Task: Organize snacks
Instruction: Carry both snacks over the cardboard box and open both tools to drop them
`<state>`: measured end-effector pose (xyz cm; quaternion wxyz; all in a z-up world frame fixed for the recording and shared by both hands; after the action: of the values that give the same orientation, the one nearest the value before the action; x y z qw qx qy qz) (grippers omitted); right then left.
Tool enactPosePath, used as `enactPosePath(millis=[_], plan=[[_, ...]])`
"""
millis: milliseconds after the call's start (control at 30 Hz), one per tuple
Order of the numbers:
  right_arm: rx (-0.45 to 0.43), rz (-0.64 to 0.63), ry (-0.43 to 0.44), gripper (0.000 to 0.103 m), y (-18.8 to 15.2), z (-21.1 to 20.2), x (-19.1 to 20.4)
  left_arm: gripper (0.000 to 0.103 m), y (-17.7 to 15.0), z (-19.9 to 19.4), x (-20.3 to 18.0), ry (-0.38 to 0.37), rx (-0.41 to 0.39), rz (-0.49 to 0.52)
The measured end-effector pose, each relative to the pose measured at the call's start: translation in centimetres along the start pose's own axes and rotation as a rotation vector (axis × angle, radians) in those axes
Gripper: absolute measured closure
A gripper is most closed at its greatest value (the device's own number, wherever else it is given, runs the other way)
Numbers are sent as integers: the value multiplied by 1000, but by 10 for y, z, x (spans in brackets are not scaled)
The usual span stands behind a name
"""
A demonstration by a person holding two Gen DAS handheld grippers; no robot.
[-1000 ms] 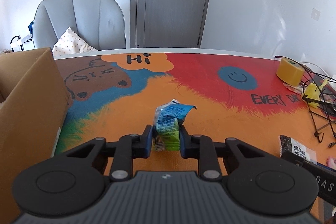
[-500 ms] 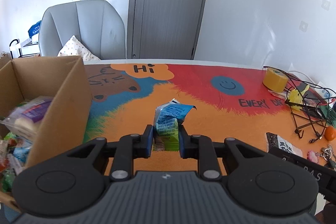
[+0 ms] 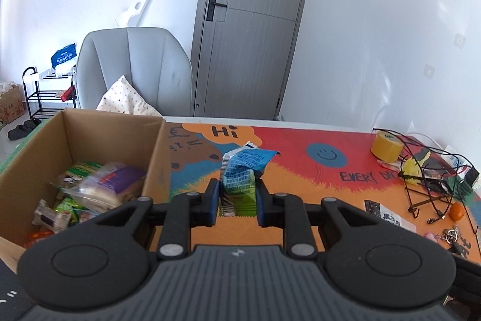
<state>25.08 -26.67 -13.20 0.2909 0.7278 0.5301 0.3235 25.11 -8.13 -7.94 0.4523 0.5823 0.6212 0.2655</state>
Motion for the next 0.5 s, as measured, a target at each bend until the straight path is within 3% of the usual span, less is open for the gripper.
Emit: enactPosePath(millis=[500], plan=[[-60,-24,40,43,-6,-41,31,80,6,-50,24,2,-73,-28]])
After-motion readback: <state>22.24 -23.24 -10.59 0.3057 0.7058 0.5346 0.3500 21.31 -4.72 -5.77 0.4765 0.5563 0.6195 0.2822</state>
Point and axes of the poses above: each gripper's, at about its wrist camera, not at the fingertips, and z roughly the way its jaws point, x to its left, y to its top, the point moved 8 cm from there along z, roughly the way its jaws point, and after that the axes turned 13 degrees about -y, right-handed, at the moved point
